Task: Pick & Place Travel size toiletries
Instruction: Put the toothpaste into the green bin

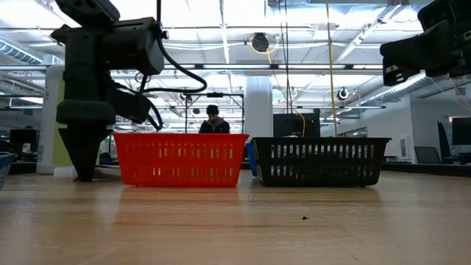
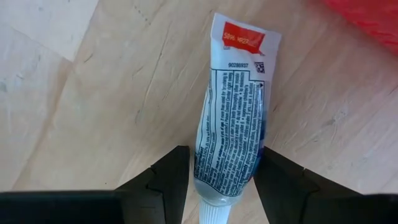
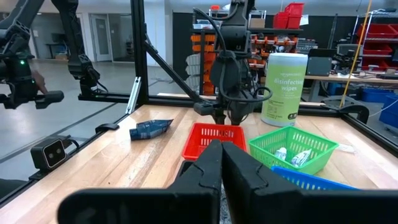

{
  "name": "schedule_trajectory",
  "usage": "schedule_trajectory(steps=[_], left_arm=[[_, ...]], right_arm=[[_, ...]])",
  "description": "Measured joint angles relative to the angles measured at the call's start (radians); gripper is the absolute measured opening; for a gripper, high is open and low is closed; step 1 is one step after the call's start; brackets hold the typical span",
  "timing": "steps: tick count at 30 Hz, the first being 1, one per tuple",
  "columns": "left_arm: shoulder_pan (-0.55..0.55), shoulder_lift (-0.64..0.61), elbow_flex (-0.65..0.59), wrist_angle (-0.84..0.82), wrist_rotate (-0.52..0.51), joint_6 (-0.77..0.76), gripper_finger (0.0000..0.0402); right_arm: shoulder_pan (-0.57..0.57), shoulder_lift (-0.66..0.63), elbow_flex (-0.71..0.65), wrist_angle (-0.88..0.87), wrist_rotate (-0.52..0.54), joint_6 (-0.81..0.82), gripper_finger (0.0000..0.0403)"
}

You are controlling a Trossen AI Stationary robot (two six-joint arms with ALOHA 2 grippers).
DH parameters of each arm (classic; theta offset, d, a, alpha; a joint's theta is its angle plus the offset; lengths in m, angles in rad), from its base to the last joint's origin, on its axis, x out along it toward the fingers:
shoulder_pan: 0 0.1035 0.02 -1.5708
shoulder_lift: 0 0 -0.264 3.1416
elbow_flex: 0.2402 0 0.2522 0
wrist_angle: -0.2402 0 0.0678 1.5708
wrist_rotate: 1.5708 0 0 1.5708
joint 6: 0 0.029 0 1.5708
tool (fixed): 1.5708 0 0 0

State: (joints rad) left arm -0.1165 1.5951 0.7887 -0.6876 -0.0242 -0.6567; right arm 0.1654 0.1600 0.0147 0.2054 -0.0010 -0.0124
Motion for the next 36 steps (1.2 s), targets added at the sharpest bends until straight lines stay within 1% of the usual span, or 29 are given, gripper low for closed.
schedule_trajectory(steps=[4, 9, 18, 20, 22, 30, 32, 36], left_arm=[[-0.019, 0.0, -0.001, 0.012, -0.021, 0.011, 0.0172], [-0.043, 0.0, -0.001, 0.016, -0.077, 0.006, 0.0172], [-0.053, 0.0, -0.001, 0.017, -0.091, -0.011, 0.0169], [-0.053, 0.0, -0.001, 0.019, -0.084, -0.012, 0.0155], [-0.053, 0.0, -0.001, 0.021, -0.08, -0.015, 0.0132], [-0.052, -0.002, -0.001, 0.001, -0.063, -0.005, 0.0016], [-0.052, -0.016, -0.003, -0.015, -0.059, -0.005, 0.0009], [-0.053, -0.038, -0.005, -0.059, -0.066, -0.032, 0.0022]], right_arm=[[0.0, 0.0, 0.0, 0.0, 0.0, 0.0, 0.0], [0.0, 0.0, 0.0, 0.0, 0.0, 0.0, 0.0], [0.0, 0.0, 0.0, 0.0, 0.0, 0.0, 0.0], [0.0, 0.0, 0.0, 0.0, 0.0, 0.0, 0.0], [0.0, 0.0, 0.0, 0.0, 0.0, 0.0, 0.0], [0.0, 0.0, 0.0, 0.0, 0.0, 0.0, 0.0], [0.0, 0.0, 0.0, 0.0, 0.0, 0.0, 0.0], [0.0, 0.0, 0.0, 0.0, 0.0, 0.0, 0.0]])
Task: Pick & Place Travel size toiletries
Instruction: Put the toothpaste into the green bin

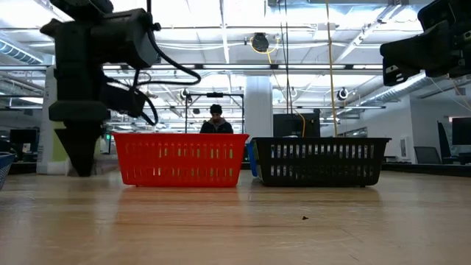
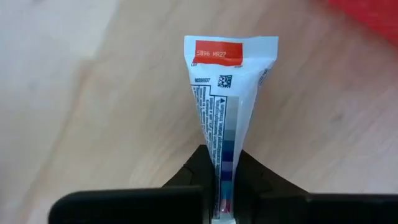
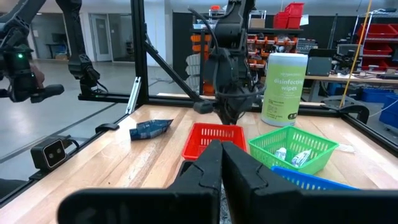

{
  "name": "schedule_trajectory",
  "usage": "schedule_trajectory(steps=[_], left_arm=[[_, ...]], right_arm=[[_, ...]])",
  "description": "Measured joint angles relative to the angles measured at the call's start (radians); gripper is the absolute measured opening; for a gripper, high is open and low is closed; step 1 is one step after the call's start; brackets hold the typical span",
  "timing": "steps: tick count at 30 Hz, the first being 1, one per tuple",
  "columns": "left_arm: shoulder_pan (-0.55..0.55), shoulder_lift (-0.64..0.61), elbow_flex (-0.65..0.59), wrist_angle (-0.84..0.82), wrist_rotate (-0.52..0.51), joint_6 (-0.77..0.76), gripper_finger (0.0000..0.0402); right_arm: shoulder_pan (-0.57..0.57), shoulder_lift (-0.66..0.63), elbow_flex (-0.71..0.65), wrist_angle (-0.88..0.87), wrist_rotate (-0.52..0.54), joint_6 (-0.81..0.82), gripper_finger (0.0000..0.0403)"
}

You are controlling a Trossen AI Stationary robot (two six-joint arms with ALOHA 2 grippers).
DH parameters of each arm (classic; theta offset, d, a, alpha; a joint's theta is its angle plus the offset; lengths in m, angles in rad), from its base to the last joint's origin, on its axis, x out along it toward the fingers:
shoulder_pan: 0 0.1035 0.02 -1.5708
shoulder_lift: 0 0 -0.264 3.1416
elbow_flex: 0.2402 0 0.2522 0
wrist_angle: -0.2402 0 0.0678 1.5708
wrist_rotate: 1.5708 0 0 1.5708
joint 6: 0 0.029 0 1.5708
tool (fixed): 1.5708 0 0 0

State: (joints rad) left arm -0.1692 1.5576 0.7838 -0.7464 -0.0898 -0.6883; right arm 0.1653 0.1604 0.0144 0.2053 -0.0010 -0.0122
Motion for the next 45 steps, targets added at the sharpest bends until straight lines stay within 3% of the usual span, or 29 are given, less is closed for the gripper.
schedule_trajectory(steps=[7, 18, 22, 28, 31, 35, 40, 45], left_arm=[[-0.004, -0.092, 0.001, -0.079, -0.046, -0.07, 0.0007], [-0.058, -0.261, 0.003, -0.016, -0.268, -0.11, 0.0014], [-0.069, -0.306, 0.004, 0.116, -0.378, -0.062, 0.0009], [-0.061, -0.318, 0.004, 0.463, -0.466, 0.255, 0.0015], [-0.044, -0.315, 0.005, 0.635, -0.468, 0.433, 0.0012], [-0.006, -0.312, 0.005, 0.734, -0.47, 0.57, 0.0007], [0.079, -0.306, 0.005, 0.744, -0.451, 0.555, 0.0015], [0.167, -0.28, 0.016, 0.727, -0.326, 0.555, 0.0008]], right_arm=[[0.0, 0.0, 0.0, 0.0, 0.0, 0.0, 0.0], [0.0, 0.0, 0.0, 0.0, 0.0, 0.0, 0.0], [0.0, 0.0, 0.0, 0.0, 0.0, 0.0, 0.0], [0.0, 0.0, 0.0, 0.0, 0.0, 0.0, 0.0], [0.0, 0.0, 0.0, 0.0, 0.0, 0.0, 0.0], [0.0, 0.0, 0.0, 0.0, 0.0, 0.0, 0.0], [0.0, 0.0, 0.0, 0.0, 0.0, 0.0, 0.0], [0.0, 0.0, 0.0, 0.0, 0.0, 0.0, 0.0]])
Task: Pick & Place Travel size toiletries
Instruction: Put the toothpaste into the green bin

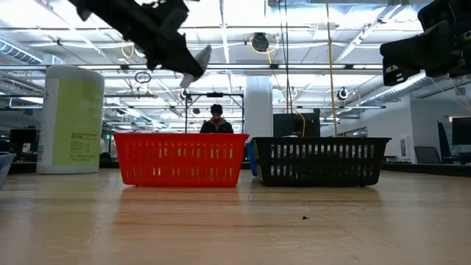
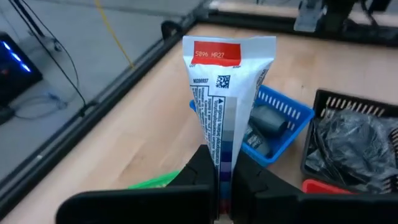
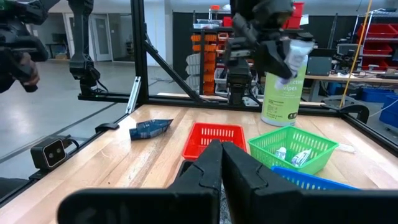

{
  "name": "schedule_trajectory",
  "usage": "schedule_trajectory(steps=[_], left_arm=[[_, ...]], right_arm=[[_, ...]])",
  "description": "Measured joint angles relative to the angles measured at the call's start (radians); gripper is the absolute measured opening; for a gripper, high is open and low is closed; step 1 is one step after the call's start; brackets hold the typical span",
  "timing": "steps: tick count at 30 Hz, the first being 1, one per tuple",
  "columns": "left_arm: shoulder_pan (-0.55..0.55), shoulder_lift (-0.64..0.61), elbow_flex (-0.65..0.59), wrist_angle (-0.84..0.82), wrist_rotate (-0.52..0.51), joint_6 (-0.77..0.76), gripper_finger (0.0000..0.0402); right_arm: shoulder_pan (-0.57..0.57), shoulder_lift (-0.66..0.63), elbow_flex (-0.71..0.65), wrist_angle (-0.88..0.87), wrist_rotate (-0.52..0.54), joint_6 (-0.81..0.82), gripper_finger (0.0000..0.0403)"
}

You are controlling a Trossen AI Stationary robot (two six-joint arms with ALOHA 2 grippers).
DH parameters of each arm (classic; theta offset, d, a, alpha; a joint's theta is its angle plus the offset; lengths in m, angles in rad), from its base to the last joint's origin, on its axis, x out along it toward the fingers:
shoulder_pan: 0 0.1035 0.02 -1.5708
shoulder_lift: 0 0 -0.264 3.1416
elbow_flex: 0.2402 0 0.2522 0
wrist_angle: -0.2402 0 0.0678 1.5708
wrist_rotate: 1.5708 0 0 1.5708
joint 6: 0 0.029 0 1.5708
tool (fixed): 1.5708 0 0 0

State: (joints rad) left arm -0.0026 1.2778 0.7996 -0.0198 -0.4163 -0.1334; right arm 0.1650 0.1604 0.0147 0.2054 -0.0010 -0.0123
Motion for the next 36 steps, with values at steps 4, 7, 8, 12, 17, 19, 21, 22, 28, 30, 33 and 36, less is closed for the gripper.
schedule_trajectory(steps=[4, 7, 8, 12, 17, 19, 21, 22, 28, 30, 33, 36], left_arm=[[0.065, 0.044, 0.057, -0.104, 0.068, 0.01, 0.0009], [0.102, 0.092, 0.115, -0.209, 0.127, 0.019, 0.0005], [0.11, 0.112, 0.136, -0.237, 0.135, 0.018, 0.0007], [0.122, 0.195, 0.192, -0.309, 0.154, 0.03, 0.0008], [0.132, 0.3, 0.201, -0.323, 0.209, 0.158, 0.0011], [0.133, 0.334, 0.201, -0.329, 0.209, 0.25, 0.0019], [0.134, 0.363, 0.201, -0.33, 0.207, 0.339, 0.0022], [0.133, 0.375, 0.201, -0.326, 0.203, 0.364, 0.0022], [0.136, 0.403, 0.201, -0.321, 0.191, 0.362, 0.0008], [0.137, 0.403, 0.201, -0.321, 0.187, 0.356, 0.0005], [0.136, 0.399, 0.201, -0.321, 0.186, 0.358, 0.0017], [0.136, 0.397, 0.202, -0.32, 0.168, 0.358, 0.0042]], right_arm=[[0.0, 0.0, 0.0, 0.0, 0.0, 0.0, 0.0], [0.0, 0.0, 0.0, 0.001, 0.0, 0.0, 0.0], [0.0, 0.0, 0.0, 0.0, 0.0, 0.0, 0.0], [0.0, 0.0, 0.0, 0.0, 0.0, 0.0, 0.0], [0.0, 0.0, 0.0, 0.0, 0.0, 0.0, 0.0], [0.0, 0.0, 0.0, 0.0, 0.0, 0.0, 0.0], [0.0, 0.0, 0.0, 0.0, 0.0, 0.0, 0.0], [0.0, 0.0, 0.0, 0.0, 0.0, 0.0, 0.0], [0.0, 0.0, 0.0, 0.0, 0.0, 0.0, 0.0], [0.0, 0.0, 0.0, 0.0, 0.0, 0.0, 0.0], [0.0, 0.0, 0.0, 0.0, 0.0, 0.0, 0.0], [0.0, 0.0, 0.0, 0.0, 0.0, 0.0, 0.0]])
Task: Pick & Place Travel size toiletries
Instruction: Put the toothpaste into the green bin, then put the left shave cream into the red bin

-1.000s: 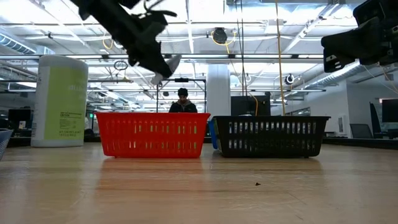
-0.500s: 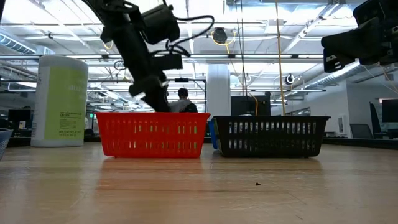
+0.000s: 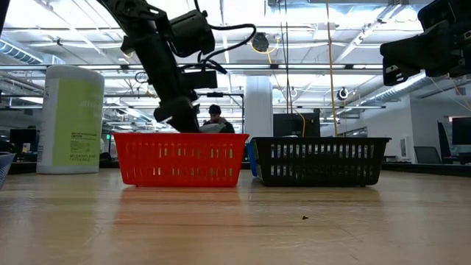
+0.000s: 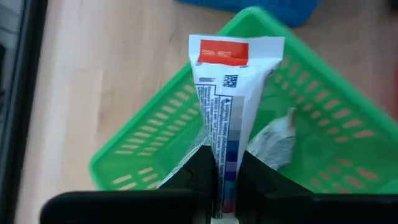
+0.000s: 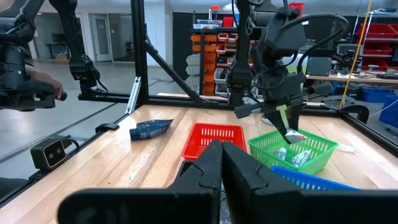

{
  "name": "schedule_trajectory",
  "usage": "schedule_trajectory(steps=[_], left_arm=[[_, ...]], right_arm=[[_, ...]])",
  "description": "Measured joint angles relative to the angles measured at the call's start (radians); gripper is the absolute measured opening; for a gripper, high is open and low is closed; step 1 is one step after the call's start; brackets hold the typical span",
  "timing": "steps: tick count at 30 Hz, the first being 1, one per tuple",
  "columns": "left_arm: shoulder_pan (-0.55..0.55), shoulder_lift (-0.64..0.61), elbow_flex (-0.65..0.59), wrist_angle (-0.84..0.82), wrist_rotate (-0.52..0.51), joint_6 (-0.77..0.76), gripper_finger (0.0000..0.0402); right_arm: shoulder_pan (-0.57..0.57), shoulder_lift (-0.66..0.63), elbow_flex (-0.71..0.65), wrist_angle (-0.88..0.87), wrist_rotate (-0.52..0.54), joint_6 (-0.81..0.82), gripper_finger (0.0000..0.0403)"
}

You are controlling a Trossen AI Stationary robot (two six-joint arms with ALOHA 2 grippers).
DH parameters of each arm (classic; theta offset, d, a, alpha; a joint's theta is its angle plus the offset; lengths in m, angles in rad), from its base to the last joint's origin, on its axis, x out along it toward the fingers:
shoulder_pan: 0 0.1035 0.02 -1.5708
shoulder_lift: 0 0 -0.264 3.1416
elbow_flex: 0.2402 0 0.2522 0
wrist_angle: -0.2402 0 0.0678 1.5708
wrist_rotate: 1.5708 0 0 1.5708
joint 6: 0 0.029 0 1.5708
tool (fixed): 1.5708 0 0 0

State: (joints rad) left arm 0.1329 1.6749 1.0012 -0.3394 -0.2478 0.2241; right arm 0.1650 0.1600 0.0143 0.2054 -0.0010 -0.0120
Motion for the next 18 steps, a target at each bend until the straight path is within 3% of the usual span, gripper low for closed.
schedule_trajectory(steps=[6, 13, 18], left_arm=[[0.0, 0.0, 0.0, -0.002, -0.095, -0.027, 0.0079], [-0.01, 0.0, 0.0, -0.001, -0.108, -0.023, 0.0096], [-0.045, -0.004, 0.0, -0.002, -0.215, -0.019, 0.0106]], right_arm=[[0.0, 0.0, 0.0, 0.0, 0.0, 0.0, 0.0], [0.0, 0.0, 0.0, 0.0, 0.0, 0.0, 0.0], [0.0, 0.0, 0.0, 0.0, 0.0, 0.0, 0.0]])
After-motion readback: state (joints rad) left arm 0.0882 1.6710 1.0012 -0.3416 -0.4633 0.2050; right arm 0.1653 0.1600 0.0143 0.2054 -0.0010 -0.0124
